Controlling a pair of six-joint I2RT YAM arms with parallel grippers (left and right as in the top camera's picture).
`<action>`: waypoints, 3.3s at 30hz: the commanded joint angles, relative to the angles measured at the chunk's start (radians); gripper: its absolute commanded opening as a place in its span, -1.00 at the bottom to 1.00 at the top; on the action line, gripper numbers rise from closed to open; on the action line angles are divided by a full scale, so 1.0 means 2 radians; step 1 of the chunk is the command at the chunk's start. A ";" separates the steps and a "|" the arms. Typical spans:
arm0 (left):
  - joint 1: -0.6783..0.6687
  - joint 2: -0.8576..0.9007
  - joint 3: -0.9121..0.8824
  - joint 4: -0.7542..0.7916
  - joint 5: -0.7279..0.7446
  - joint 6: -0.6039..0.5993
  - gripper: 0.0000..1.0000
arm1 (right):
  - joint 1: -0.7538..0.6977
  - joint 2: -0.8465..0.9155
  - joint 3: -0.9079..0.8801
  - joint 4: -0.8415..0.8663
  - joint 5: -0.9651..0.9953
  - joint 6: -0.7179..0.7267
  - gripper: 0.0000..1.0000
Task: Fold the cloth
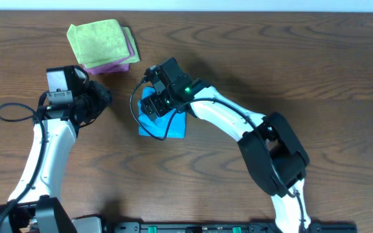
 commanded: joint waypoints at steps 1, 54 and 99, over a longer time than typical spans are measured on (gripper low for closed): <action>0.002 0.002 -0.005 0.000 0.010 0.009 -0.43 | 0.004 -0.014 0.010 -0.014 0.037 -0.013 0.82; 0.002 0.002 -0.005 0.008 0.010 0.009 -0.43 | 0.050 -0.033 0.016 -0.019 0.012 -0.065 0.98; 0.000 0.002 -0.215 0.099 0.218 -0.188 0.93 | -0.109 -0.646 -0.058 -0.408 0.186 0.111 0.98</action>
